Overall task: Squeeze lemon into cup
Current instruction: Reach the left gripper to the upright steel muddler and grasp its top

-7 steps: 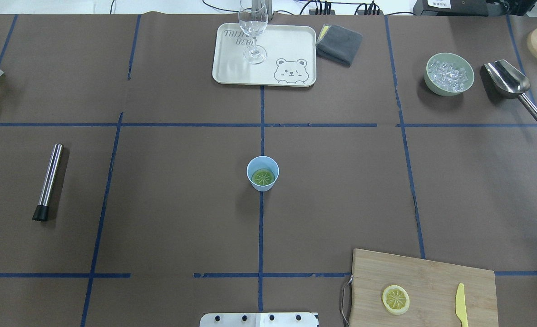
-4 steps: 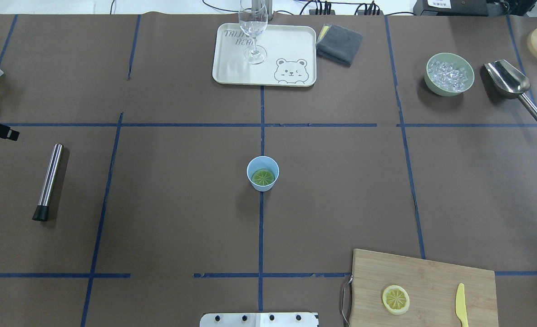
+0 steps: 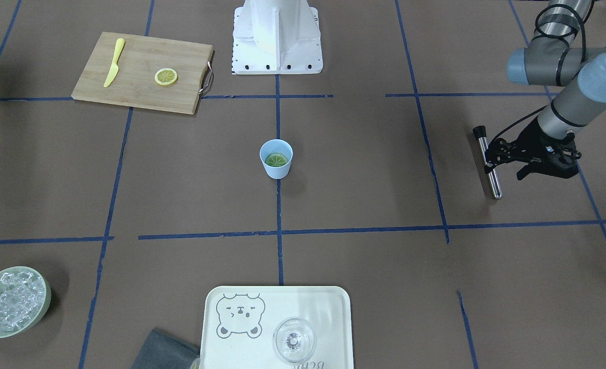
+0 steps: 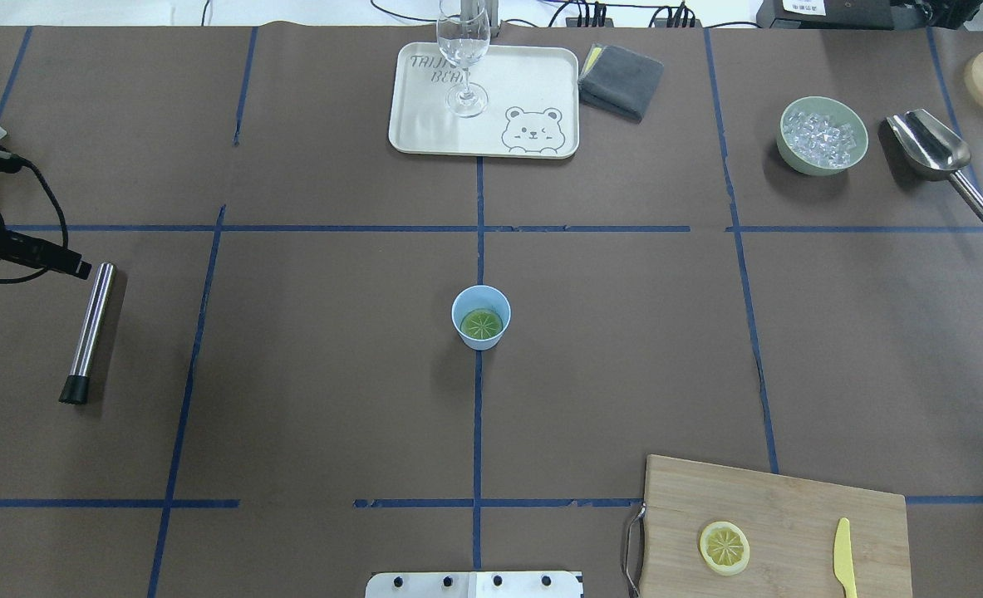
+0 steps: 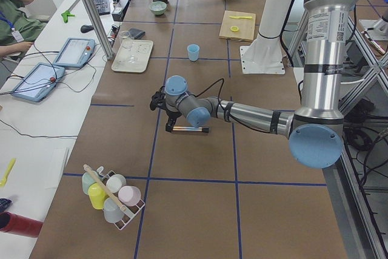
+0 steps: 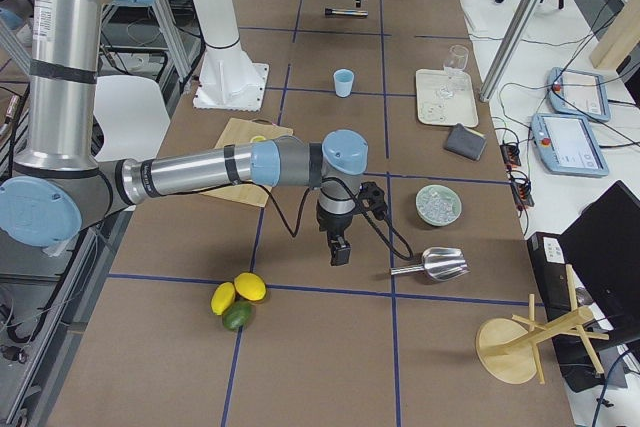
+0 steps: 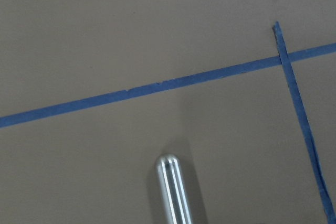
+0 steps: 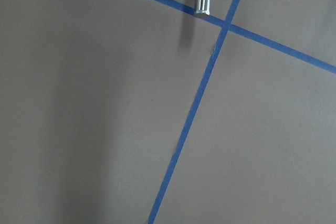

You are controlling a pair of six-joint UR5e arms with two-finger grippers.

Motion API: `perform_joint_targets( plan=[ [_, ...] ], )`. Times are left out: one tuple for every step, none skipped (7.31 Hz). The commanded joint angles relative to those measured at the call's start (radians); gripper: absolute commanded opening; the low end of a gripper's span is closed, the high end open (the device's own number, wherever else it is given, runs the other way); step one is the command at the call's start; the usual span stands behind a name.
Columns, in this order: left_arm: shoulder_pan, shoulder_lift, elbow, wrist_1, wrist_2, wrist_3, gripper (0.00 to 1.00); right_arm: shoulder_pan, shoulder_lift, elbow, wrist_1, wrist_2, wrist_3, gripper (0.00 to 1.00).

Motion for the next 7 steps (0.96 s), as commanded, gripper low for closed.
perform_joint_targets(
  plan=[
    [0.023,-0.038,0.074,0.000,0.062,-0.016,0.85,0.001,0.001,0.001,0.000,0.001,0.001,1.00],
    [0.028,-0.041,0.085,0.000,0.065,-0.016,0.85,0.001,0.001,0.001,0.000,0.000,0.002,1.00],
    [0.029,-0.040,0.085,0.000,0.064,-0.016,0.85,0.001,0.001,0.001,0.000,0.001,0.001,1.00],
    [0.029,-0.039,0.084,0.000,0.064,-0.020,0.69,0.006,0.001,0.003,0.000,0.000,0.002,1.00],
    [0.029,-0.039,0.085,0.000,0.064,-0.028,0.53,0.009,0.001,0.001,0.000,0.000,0.002,1.00],
    [0.031,-0.039,0.085,0.000,0.064,-0.036,0.53,0.010,0.001,0.004,0.000,0.001,0.001,1.00],
    [0.031,-0.039,0.085,0.000,0.064,-0.042,0.54,0.012,0.001,0.003,0.000,0.001,0.001,1.00]
  ],
)
